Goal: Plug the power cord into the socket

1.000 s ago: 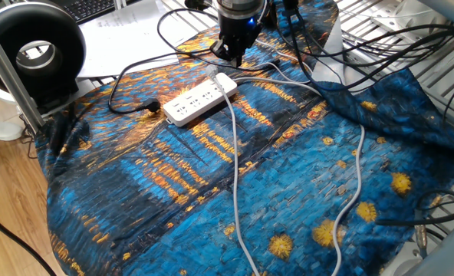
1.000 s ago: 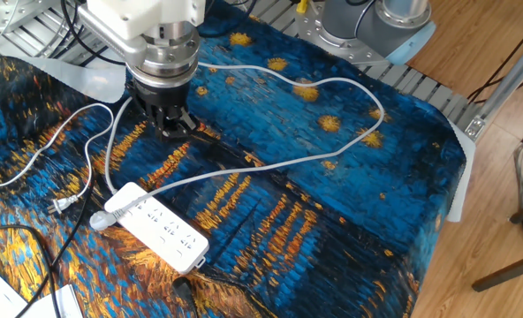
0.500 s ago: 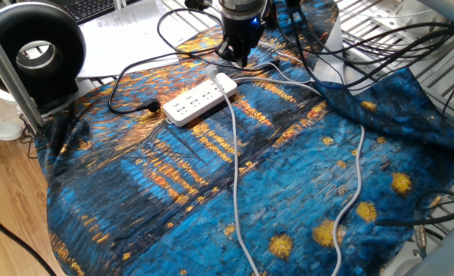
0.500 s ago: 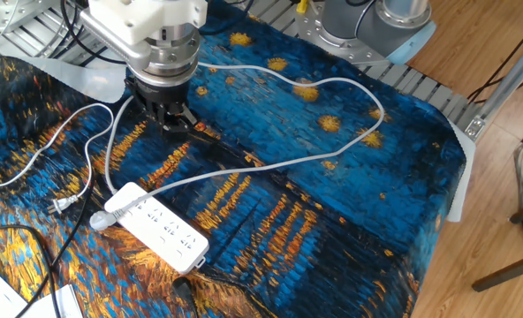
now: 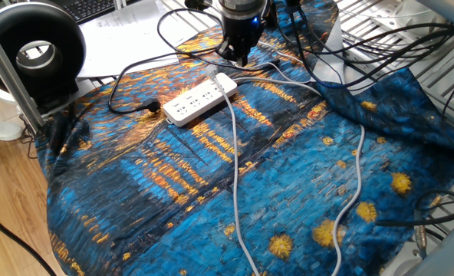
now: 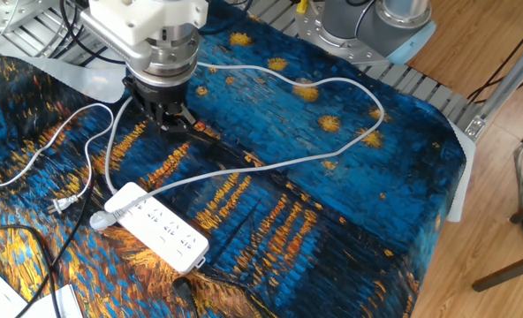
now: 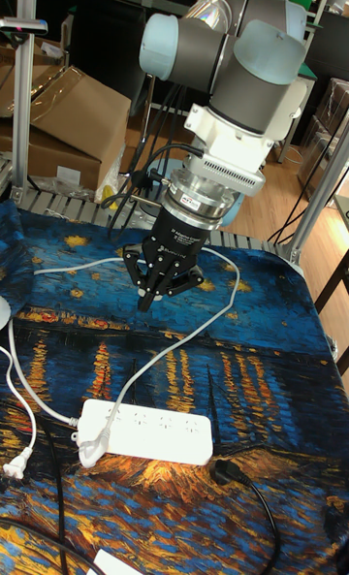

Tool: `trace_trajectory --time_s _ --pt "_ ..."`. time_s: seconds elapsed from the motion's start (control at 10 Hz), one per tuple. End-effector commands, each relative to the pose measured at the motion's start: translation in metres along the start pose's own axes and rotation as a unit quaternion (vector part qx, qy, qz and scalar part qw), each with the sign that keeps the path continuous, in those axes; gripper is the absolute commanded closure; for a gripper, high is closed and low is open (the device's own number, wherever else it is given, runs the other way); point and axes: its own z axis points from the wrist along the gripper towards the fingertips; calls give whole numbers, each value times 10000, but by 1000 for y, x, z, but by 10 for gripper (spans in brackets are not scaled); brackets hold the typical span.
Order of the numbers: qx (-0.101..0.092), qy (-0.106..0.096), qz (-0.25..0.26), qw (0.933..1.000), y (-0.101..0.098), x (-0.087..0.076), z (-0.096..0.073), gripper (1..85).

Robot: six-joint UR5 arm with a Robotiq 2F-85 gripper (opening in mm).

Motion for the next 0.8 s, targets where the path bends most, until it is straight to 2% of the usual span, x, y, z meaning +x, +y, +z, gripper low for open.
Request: trace_trajectory --time_s 0.0,0.2,0.5,0.6,0.7 --pt "-91 -41 78 9999 4 -2 -1 843" --pt "-90 -64 78 9999 4 -3 -1 843" --pt "-145 20 160 9998 7 1 -1 843" --pt "-192 112 210 9995 9 6 -1 843" --pt "-206 43 258 9994 10 2 -1 843"
